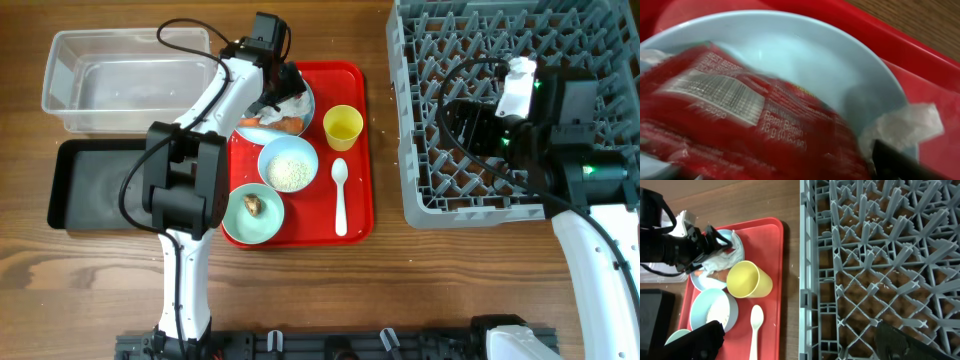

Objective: Sort waste into correct bins and load items into the dishwasher rack
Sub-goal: 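Grasp the strawberry wrapper and tissue with the left gripper, drop into clear bin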

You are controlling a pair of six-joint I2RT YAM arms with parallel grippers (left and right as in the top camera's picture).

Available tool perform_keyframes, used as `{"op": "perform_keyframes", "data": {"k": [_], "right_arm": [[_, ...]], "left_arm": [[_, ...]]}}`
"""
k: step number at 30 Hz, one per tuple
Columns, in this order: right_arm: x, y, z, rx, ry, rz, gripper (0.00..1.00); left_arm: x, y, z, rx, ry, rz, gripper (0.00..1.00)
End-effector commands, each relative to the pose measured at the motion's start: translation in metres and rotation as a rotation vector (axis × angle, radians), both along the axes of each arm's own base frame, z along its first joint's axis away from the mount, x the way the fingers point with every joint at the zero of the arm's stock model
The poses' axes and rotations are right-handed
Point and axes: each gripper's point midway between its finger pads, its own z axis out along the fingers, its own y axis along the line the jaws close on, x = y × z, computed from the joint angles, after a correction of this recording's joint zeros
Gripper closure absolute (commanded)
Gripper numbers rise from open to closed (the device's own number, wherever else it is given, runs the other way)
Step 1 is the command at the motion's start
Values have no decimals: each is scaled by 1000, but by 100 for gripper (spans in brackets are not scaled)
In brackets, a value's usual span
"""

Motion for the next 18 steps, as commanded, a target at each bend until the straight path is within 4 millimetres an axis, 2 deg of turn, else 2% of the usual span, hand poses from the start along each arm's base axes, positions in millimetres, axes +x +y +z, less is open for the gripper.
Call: {"op": "perform_keyframes", "data": {"k": [1, 2, 5, 7, 9, 11, 12, 13, 14, 16, 17, 18], "right_arm": [[2, -2, 0, -3, 7, -17, 0], [2, -2, 0, -3, 7, -17, 0], [2, -2, 0, -3, 7, -17, 0], [2, -2, 1, -3, 7, -17, 0], [2, -2, 1, -3, 7, -17, 0], [2, -2, 1, -3, 7, -17, 0], [2, -2, 1, -3, 6, -18, 0], [2, -2, 1, -3, 7, -17, 0], [2, -2, 1, -3, 7, -18, 0], [2, -2, 1, -3, 6, -17, 0], [2, -2, 1, -3, 6, -17, 0], [2, -2, 1, -2, 7, -18, 0]], "left_arm": [[1, 2, -20, 12, 24, 18, 40], [0, 2, -23, 14, 31, 18, 51], [0, 2, -24, 14, 32, 18, 94], [2, 1, -11, 5, 15, 16, 96], [5, 0, 26, -10, -39, 16, 96], [8, 0, 77, -31, -111, 17, 96], [9, 0, 107, -42, -157, 13, 96], [10, 4, 148, -53, -235, 9, 96], [9, 9, 172, -62, -282, 18, 96], [6, 38, 215, -35, -376, 77, 96], [7, 50, 224, -9, -399, 82, 96], [8, 74, 232, 36, -419, 133, 96]]}}
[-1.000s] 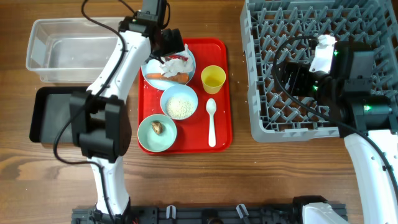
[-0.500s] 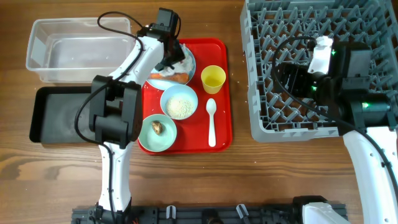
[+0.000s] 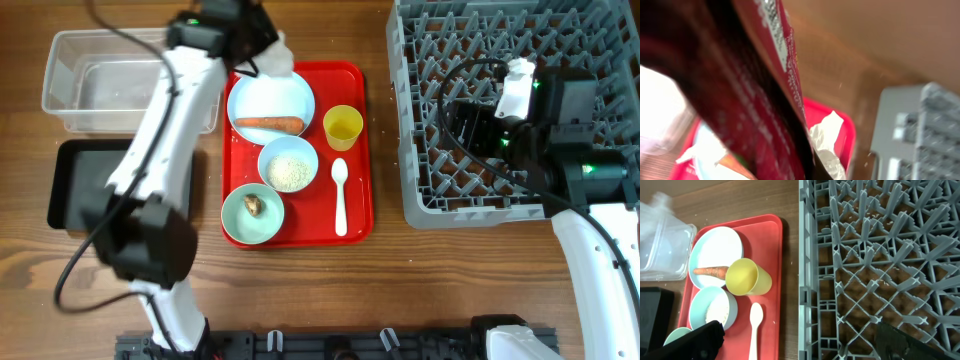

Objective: Sort waste into correct bins and load items into the dishwasher rack
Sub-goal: 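Grasp the strawberry wrapper and tissue with the left gripper, drop into clear bin, then grasp the carrot from the plate with the left gripper, place on black tray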

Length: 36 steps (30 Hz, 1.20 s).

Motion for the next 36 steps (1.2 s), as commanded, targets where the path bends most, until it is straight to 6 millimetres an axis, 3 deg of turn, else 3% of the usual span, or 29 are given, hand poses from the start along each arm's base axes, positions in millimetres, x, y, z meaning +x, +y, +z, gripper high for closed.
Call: {"op": "perform_keyframes", "data": {"k": [1, 3, 4, 5, 8, 10, 11, 12, 14, 15, 18, 21, 23, 26, 28, 30, 33, 36], "right_arm": [[4, -2, 3, -2, -5, -18, 0], [4, -2, 3, -2, -5, -18, 0], [4, -2, 3, -1, -5, -18, 0], [4, -2, 3, 0, -4, -19, 0], [5, -2, -2, 0, 10, -20, 0], [7, -2, -6, -1, 23, -20, 0], [8, -2, -8, -1, 29, -19, 0], [9, -2, -10, -1, 36, -20, 0], [10, -2, -13, -2, 44, -19, 0], [10, -2, -13, -2, 46, -19, 0], [10, -2, -13, -2, 46, -19, 0], [10, -2, -13, -2, 46, -19, 0], [10, -2, -13, -2, 45, -19, 0], [10, -2, -13, -2, 45, -19, 0], [10, -2, -13, -2, 45, -19, 0], [10, -2, -13, -2, 46, -19, 0], [10, -2, -13, -3, 47, -19, 0], [9, -2, -14, -3, 49, -19, 0]], "left_arm": [[6, 69, 23, 124, -60, 132, 96], [7, 107, 23, 160, -57, 220, 96], [9, 140, 18, 178, -47, 291, 96], [10, 159, 13, 180, -38, 328, 96], [24, 211, -27, 186, 9, 419, 96], [31, 225, -64, 192, 63, 438, 94], [35, 228, -82, 194, 86, 439, 84], [37, 229, -103, 197, 120, 438, 37], [36, 229, -114, 200, 145, 434, 8], [37, 229, -113, 210, 143, 419, 2], [40, 223, -99, 249, 121, 311, 1], [29, 220, -86, 253, 138, 292, 1], [20, 212, -65, 250, 129, 229, 1], [2, 175, -15, 263, 71, -12, 1], [-17, 125, 9, 263, 42, -237, 0], [-32, 84, 3, 247, 87, -338, 0], [-49, 26, -34, 164, 225, -356, 0], [-56, -3, -74, 47, 366, -196, 1]]}}
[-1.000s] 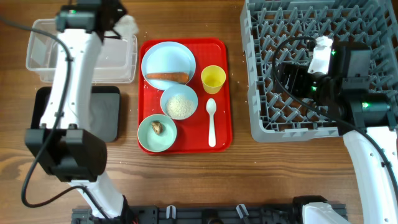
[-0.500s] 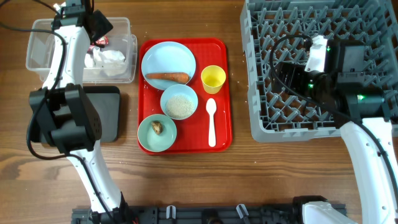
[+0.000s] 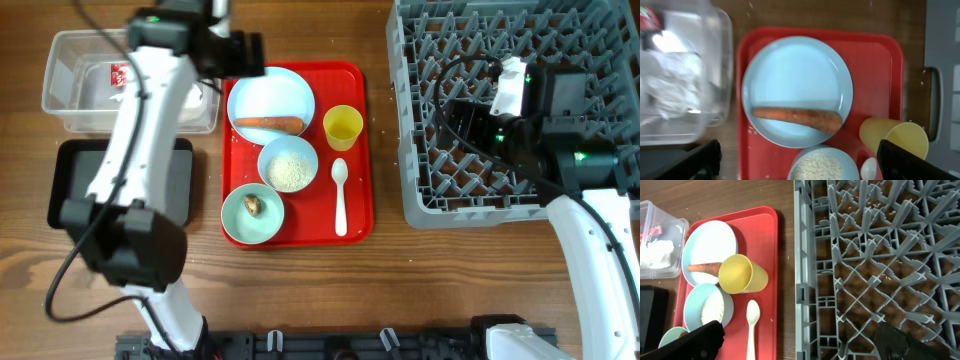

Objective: Sort waste into correct bins and load items into the dishwasher rack
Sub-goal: 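Grasp the carrot from the plate with the left gripper, place on black tray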

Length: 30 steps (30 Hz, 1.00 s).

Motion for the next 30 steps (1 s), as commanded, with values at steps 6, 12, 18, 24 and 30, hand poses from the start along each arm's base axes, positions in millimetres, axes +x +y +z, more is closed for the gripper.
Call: {"op": "perform_keyframes", "data": {"k": [6, 12, 18, 24, 30], "right_arm": [[3, -2, 2, -7, -1, -12, 0], [0, -2, 0, -8, 12, -11, 0], [0, -2, 0, -8, 12, -12, 0], [0, -2, 0, -8, 11, -12, 0], [-1, -2, -1, -9, 18, -11, 0]], "left_arm": [[10, -46, -133, -149, 291, 496, 10], [1, -46, -186, -128, 395, 646, 16], [-24, -42, -226, -48, 479, 652, 26], [-25, -43, -222, -49, 476, 643, 26], [-19, -30, -216, -33, 425, 661, 46]]}}
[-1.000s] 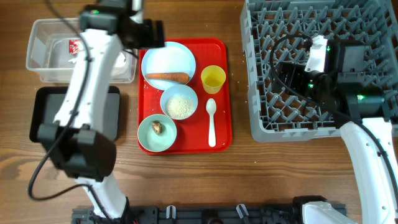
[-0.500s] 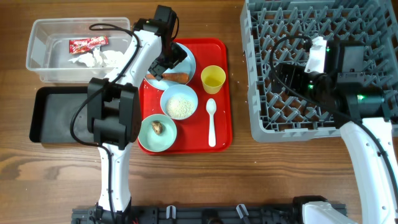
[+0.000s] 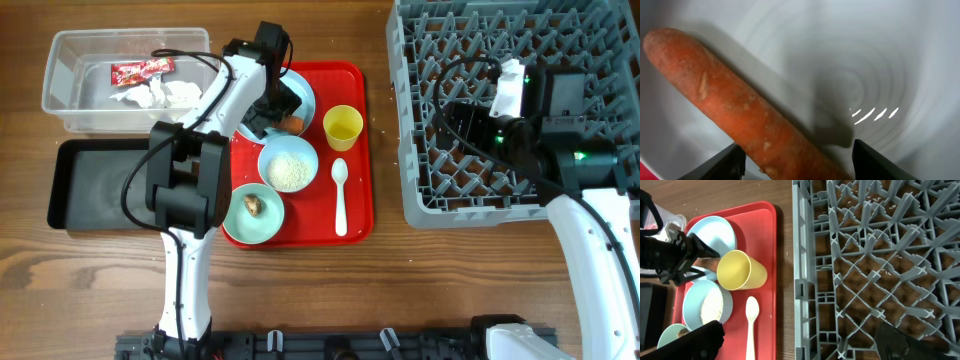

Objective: Sort waste into correct bins and load items into the dishwasher rack
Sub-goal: 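Grasp the carrot from the plate with the left gripper, place on black tray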

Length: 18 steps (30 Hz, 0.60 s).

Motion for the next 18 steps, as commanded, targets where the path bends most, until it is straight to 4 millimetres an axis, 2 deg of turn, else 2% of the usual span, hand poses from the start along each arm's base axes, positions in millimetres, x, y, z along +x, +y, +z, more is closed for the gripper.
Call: {"op": "perform_keyframes", "data": {"k": [1, 2, 3, 6, 8, 10, 12, 13, 14, 15, 16, 17, 18], "right_arm": [[2, -2, 2, -8, -1, -12, 0], [2, -2, 2, -8, 0, -12, 0], [2, -2, 2, -8, 0, -12, 0], [2, -2, 2, -8, -2, -12, 1], [2, -2, 2, -8, -2, -12, 0], [2, -2, 2, -8, -3, -12, 0], [3, -4, 2, -15, -2, -17, 0], [3, -4, 2, -17, -2, -18, 0], [3, -4, 2, -17, -2, -19, 0], [3, -4, 2, -17, -2, -18, 0], [3, -4, 2, -17, -2, -18, 0], [3, -4, 2, -17, -3, -18, 0], [3, -4, 2, -17, -3, -19, 0]], "left_arm": [[-9, 14, -30, 55, 34, 11, 56], [-10, 19, -34, 87, 29, 12, 71], [-10, 21, -34, 92, 28, 13, 79], [4, 19, -19, 82, -18, -38, 89], [20, 14, 13, 71, -90, -93, 90], [34, 10, 58, 60, -182, -139, 90], [37, 16, 112, 61, -263, -179, 90], [34, 23, 131, 64, -284, -173, 90], [25, 40, 162, 65, -313, -142, 90], [19, 52, 177, 68, -324, -119, 91], [0, 89, 204, 106, -320, -52, 91], [-15, 121, 216, 154, -298, 8, 91], [-27, 144, 221, 181, -278, 62, 91]]}}
